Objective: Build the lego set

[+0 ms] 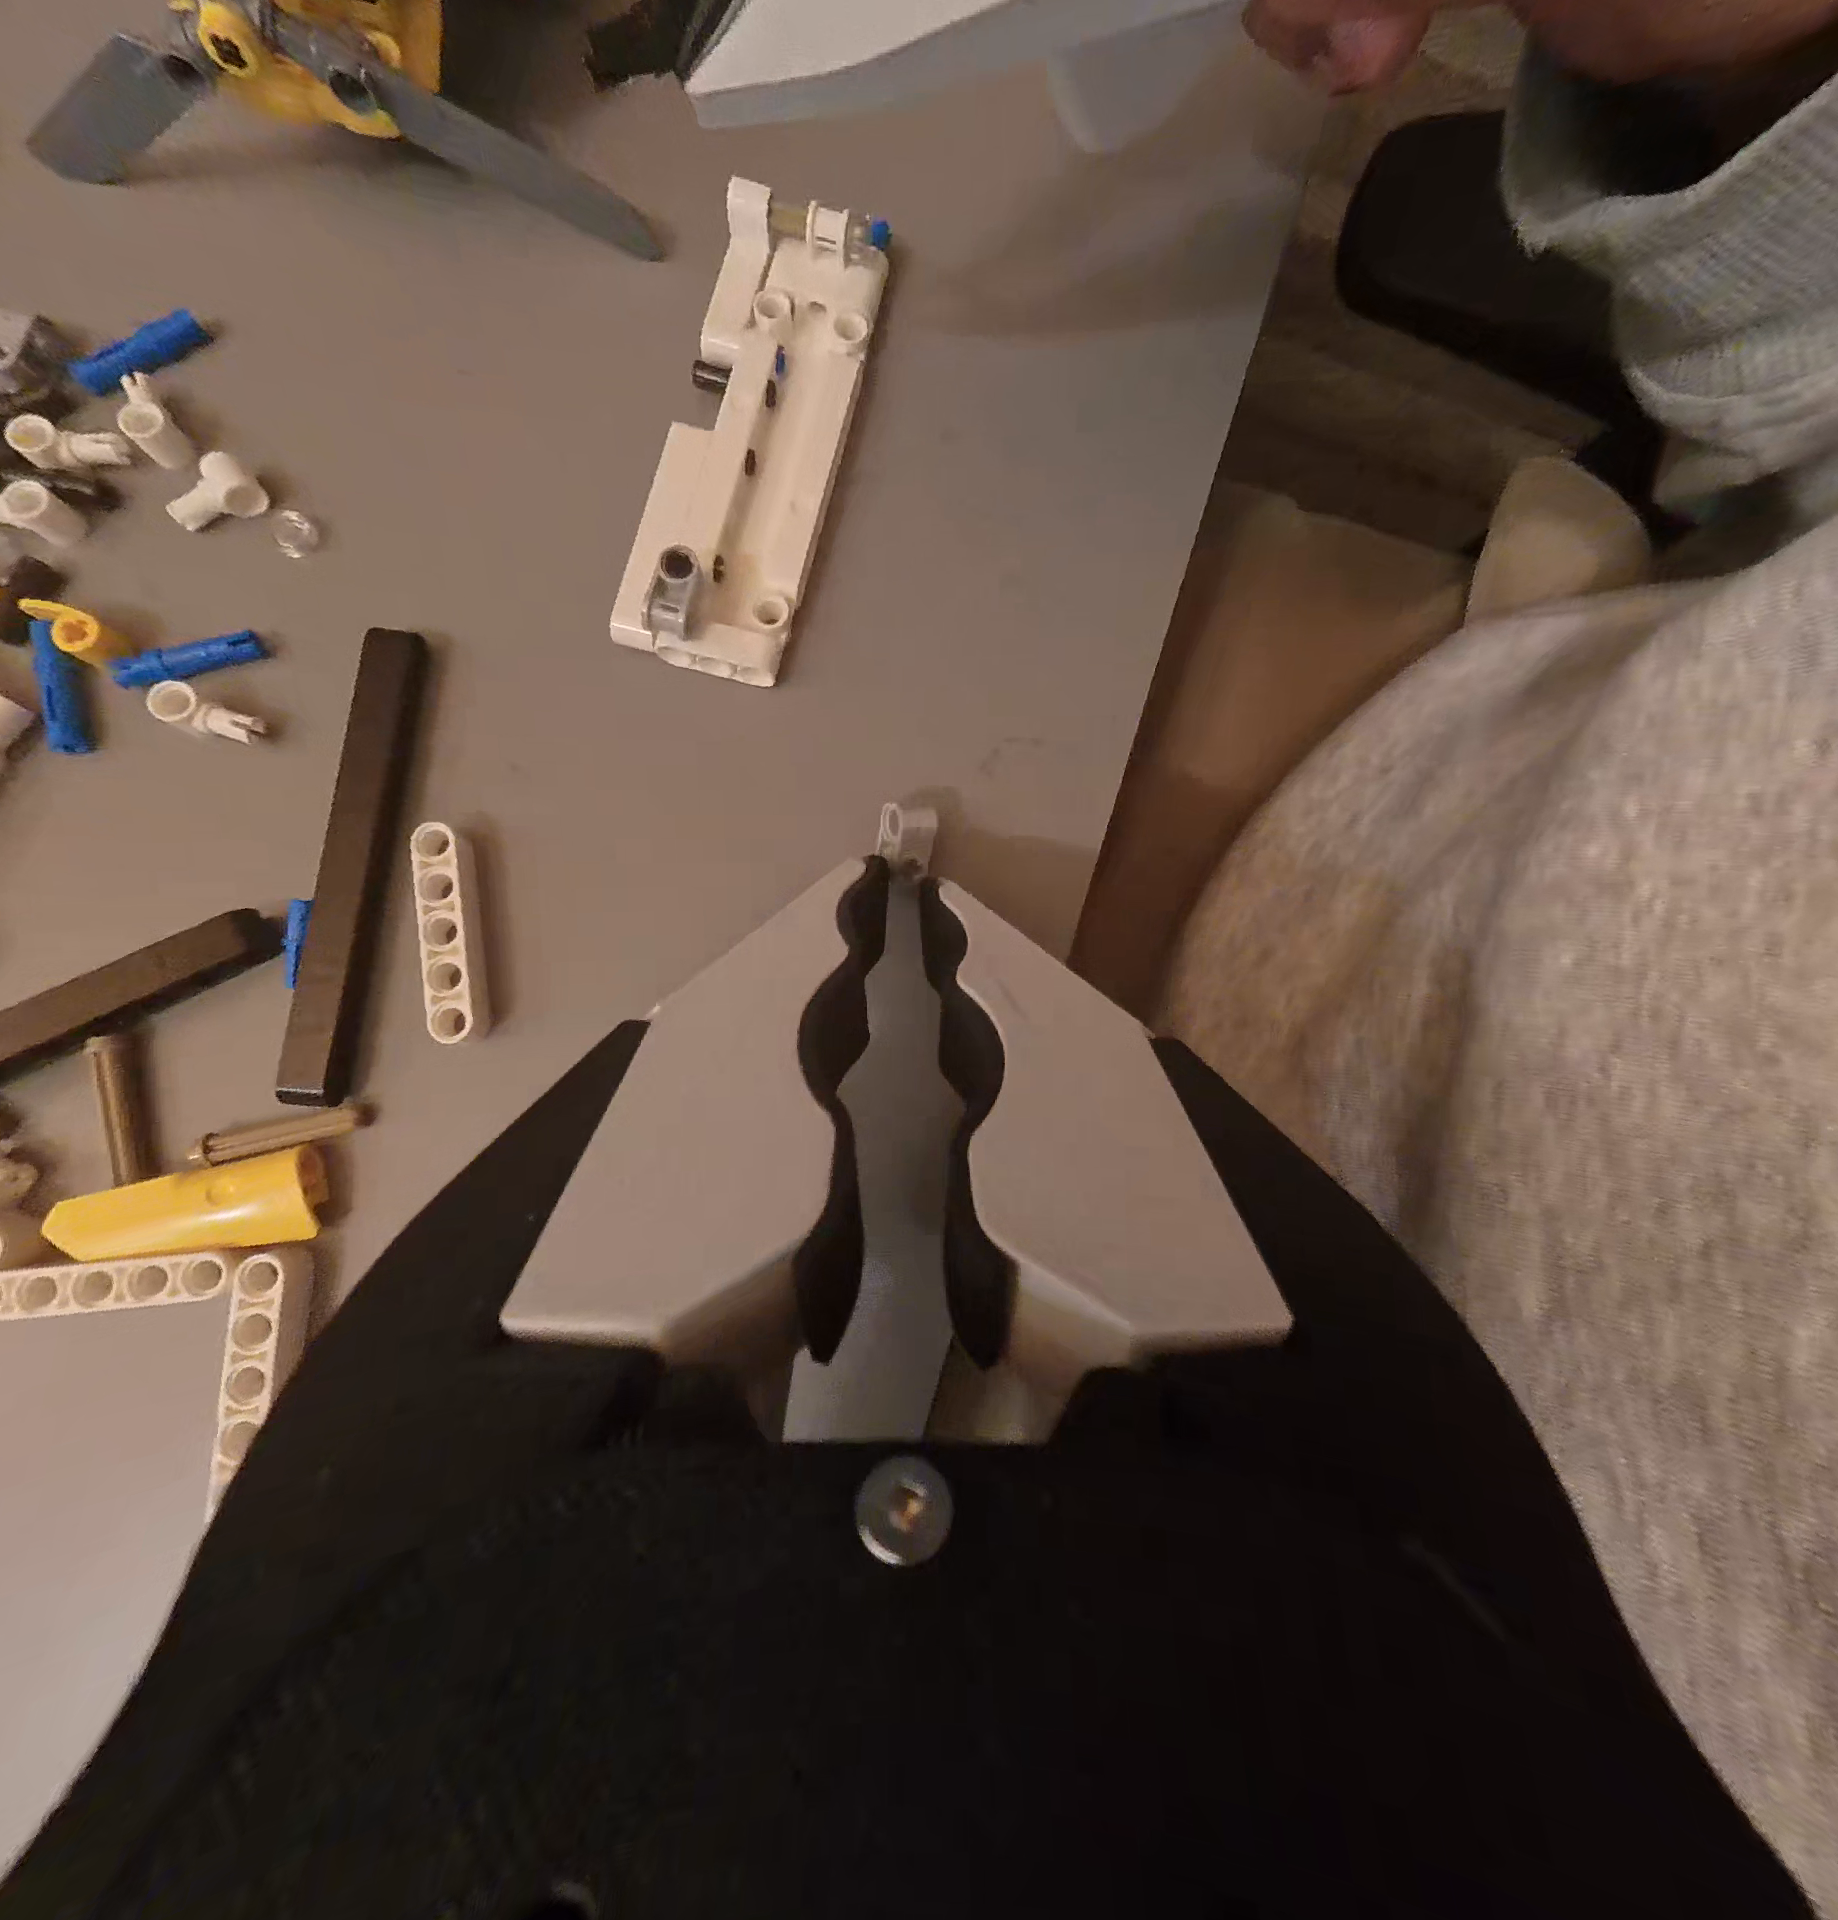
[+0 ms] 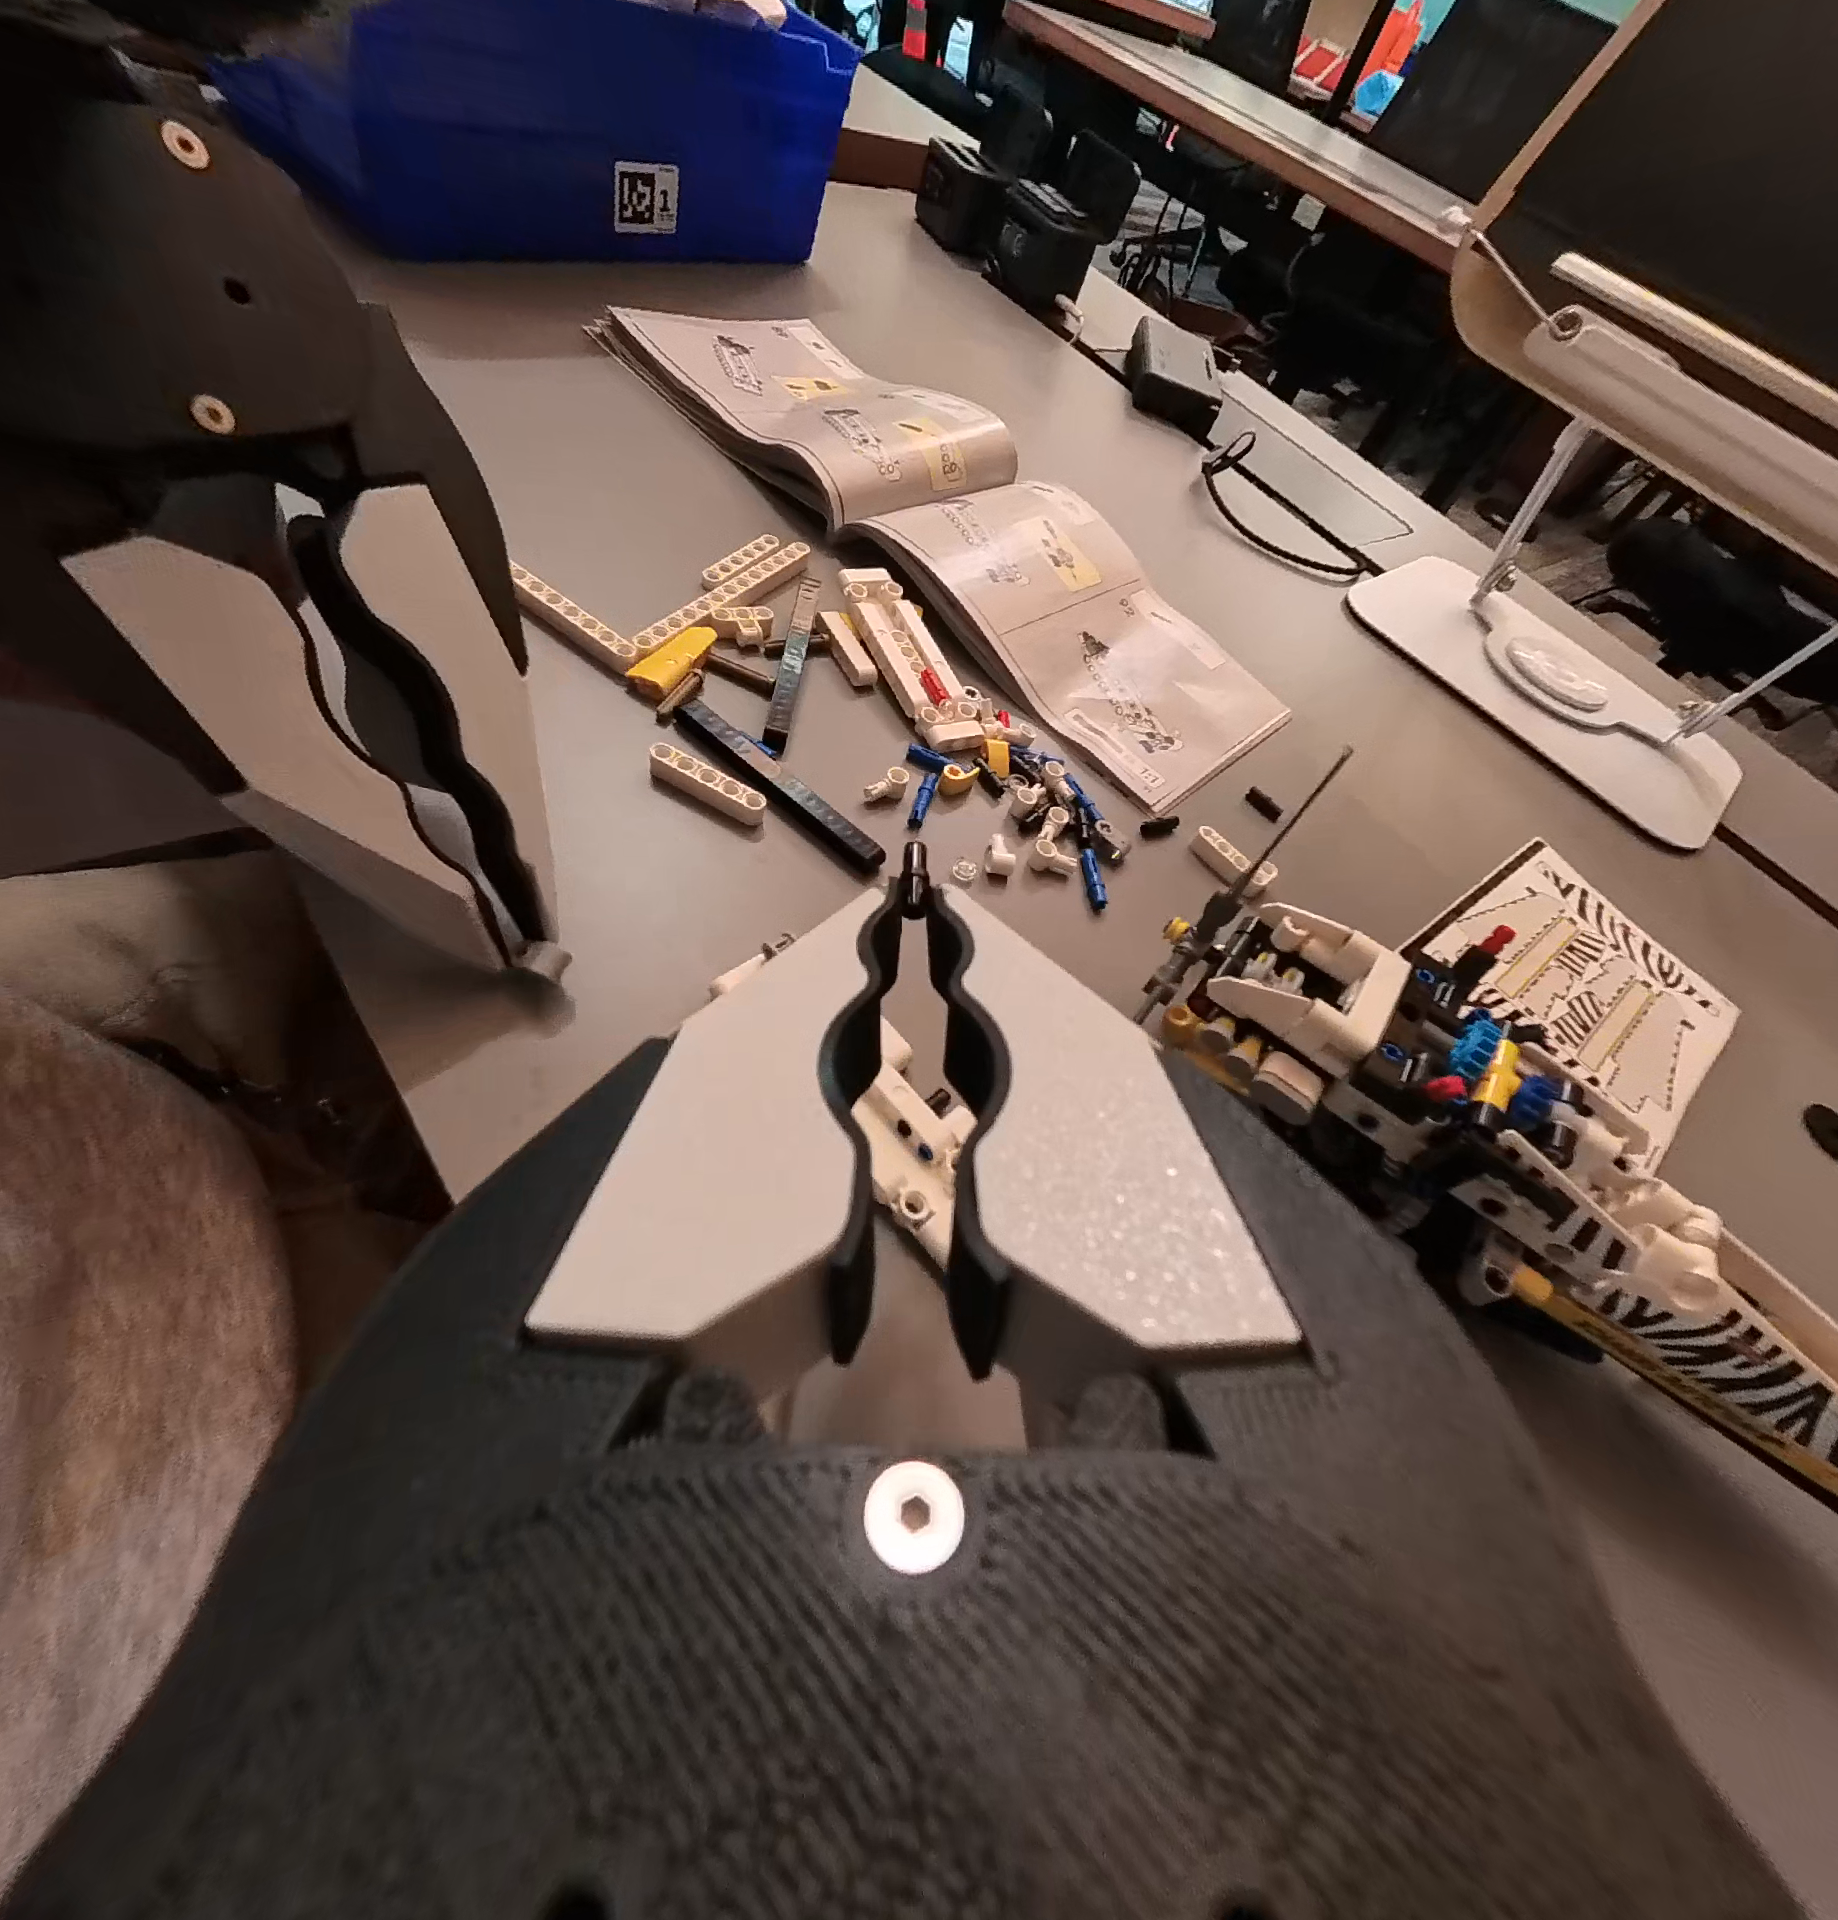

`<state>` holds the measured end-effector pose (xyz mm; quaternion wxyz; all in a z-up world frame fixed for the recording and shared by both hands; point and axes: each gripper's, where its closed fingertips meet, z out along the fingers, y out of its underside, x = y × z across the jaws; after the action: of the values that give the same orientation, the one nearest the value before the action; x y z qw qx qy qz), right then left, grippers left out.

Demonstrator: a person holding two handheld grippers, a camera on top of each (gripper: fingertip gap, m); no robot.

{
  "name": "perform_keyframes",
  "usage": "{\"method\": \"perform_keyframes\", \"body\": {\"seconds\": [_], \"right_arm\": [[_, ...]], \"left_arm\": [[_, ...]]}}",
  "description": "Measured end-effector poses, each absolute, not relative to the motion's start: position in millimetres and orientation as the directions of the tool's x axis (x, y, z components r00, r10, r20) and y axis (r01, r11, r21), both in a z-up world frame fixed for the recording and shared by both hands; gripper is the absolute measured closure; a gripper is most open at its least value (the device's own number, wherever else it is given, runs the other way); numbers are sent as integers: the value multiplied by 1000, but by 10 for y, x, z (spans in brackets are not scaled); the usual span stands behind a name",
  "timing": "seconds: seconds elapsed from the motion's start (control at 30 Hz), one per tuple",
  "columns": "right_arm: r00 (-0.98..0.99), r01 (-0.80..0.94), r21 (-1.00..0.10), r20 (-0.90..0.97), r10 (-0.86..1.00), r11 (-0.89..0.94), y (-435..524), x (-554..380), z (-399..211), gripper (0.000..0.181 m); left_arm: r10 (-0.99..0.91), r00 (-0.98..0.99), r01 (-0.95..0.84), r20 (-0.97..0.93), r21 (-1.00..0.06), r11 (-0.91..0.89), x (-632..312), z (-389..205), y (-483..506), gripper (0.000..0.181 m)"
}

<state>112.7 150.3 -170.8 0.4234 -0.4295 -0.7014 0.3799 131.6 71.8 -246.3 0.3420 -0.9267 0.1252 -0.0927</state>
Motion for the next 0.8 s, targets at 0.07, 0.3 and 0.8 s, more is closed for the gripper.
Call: {"method": "perform_keyframes", "body": {"seconds": [0.07, 0.3, 0.8], "right_arm": [[-270, 280, -897, 270, 924, 343, 1506, 1142, -1702, 178], [-255, 272, -900, 275, 927, 341, 1541, 1176, -1662, 178], [-466, 377, -820, 235, 853, 431, 1203, 1272, -1920, 178]], "left_arm": [[-304, 945, -153, 118, -662, -733, 1367, -2460, 717, 176], [-279, 945, -85, 171, -695, -714, 1391, -2381, 737, 168], [-146, 956, 128, 254, -810, -572, 1367, -2204, 896, 157]]}}
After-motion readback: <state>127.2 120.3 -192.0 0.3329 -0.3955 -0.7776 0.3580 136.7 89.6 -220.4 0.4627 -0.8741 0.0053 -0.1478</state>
